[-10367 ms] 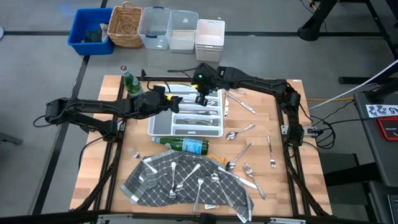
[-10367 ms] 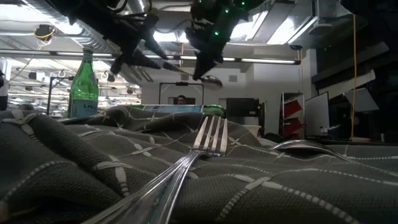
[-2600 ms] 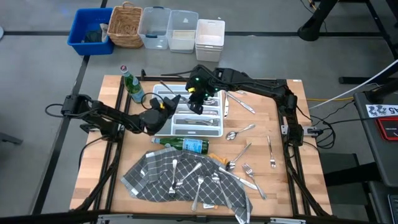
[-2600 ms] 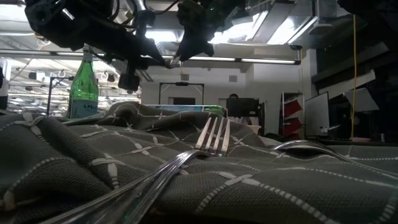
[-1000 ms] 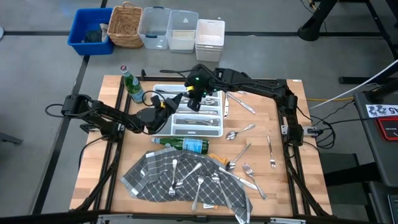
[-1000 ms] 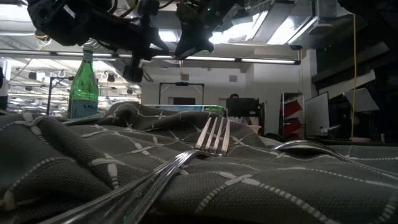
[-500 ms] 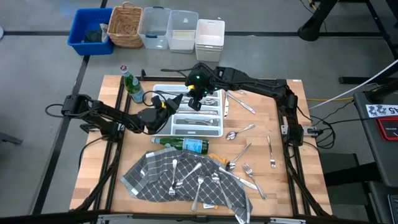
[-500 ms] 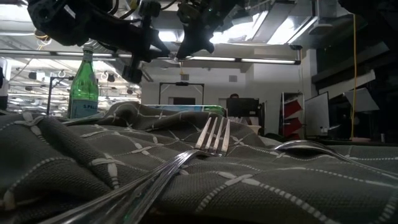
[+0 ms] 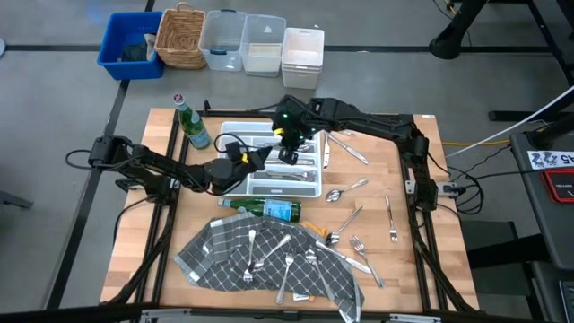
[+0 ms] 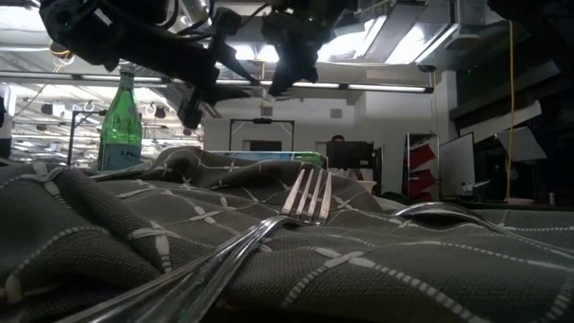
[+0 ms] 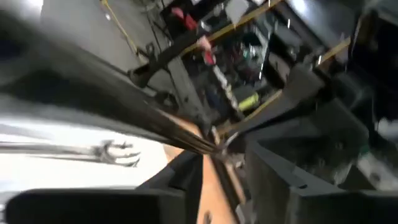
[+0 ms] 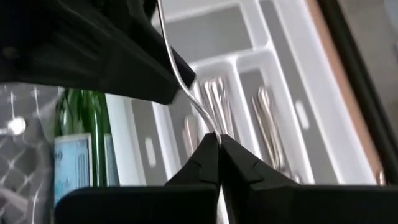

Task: Sort silverware
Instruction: Put the silver fork into the silverware tray

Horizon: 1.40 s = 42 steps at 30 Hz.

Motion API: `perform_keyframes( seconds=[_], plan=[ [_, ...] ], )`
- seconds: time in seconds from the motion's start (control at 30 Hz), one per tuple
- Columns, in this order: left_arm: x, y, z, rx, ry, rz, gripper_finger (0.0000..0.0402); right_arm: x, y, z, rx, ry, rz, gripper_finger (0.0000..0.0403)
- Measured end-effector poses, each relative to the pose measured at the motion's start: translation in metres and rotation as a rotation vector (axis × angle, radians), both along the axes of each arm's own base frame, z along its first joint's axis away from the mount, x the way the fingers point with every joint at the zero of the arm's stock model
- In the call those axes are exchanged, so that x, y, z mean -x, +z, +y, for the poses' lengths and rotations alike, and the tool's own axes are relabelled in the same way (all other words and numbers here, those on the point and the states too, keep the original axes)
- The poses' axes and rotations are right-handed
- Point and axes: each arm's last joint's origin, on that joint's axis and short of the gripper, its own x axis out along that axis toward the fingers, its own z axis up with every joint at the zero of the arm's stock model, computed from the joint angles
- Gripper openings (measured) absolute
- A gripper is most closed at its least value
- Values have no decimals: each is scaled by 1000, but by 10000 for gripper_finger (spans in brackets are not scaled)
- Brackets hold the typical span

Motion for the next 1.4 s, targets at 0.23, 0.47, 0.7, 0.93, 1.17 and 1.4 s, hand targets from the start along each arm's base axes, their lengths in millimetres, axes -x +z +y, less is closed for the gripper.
perform_keyframes(
  seconds=[0.23,0.47,0.7,0.93,1.17,1.4],
  plan=[
    [-3,-8,-8,-56,-216,145,130,15,-9,-2,-46,-15,169,3],
    [-2,-6,-21,-151,-409,222,119,18,-12,-1,-51,-18,206,3],
    [15,9,-29,-200,-494,293,111,19,-59,2,-126,2,290,3],
    [40,26,-32,-198,-521,338,111,21,-111,5,-222,6,304,3],
    [64,37,-36,-200,-558,376,111,23,-141,4,-169,-11,275,3],
    [78,36,-48,-267,-729,463,111,27,-157,5,-153,-18,269,24]
  ],
)
